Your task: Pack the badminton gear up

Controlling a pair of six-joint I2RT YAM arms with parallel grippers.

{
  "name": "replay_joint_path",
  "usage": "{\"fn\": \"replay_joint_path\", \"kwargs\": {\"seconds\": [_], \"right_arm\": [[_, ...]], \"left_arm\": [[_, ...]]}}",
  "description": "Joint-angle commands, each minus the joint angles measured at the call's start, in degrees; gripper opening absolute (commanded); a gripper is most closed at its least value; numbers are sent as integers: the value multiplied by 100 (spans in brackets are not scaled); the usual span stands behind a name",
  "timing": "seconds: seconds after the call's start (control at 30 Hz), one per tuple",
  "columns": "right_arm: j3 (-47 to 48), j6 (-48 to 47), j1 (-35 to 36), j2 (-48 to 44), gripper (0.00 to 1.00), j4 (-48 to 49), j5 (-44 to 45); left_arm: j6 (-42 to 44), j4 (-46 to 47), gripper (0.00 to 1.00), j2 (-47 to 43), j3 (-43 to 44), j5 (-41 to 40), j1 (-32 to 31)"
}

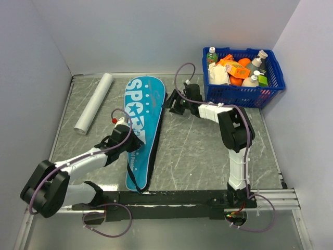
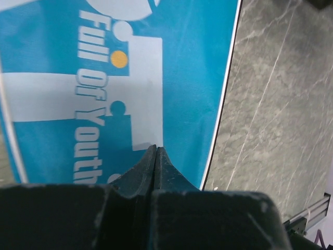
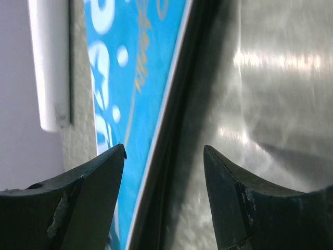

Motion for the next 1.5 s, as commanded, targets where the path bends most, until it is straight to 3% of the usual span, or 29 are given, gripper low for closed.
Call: {"fn": "replay_joint_path", "kwargs": {"seconds": [0.0,0.33,0.6,0.7,0.77,0.8,0.83,0.9,1.17,1.47], "right_arm": [[813,51,-3,429,70,-266,178],[1395,51,348,940,70,-706,864],[1869,341,647,1432,67,-829,943],[1966,472,665,1520,55,-838,1022],[1975,542,656,1556,42,-838,1058],[1975,560,656,1547,34,-847,1084],[1949,569,639,1547,18,-847,1154],[1817,613,630,1459,2,-786,1198],[201,912,630,353,0,-214,1821],[-2251,2440,630,-1124,0,348,3043]], "left_arm": [[46,504,1,303,275,209,-123],[-86,873,1,1024,55,200,-264],[-104,830,1,717,-234,209,-282],[-112,742,1,445,-401,209,-282],[-121,680,1,304,-524,200,-282],[-121,654,1,199,-568,35,-282],[-130,566,1,163,-621,-19,-273],[-121,513,1,101,-674,-55,-282],[-95,223,1,479,-613,-204,-282],[19,-296,1,-539,-446,-459,-404]]}}
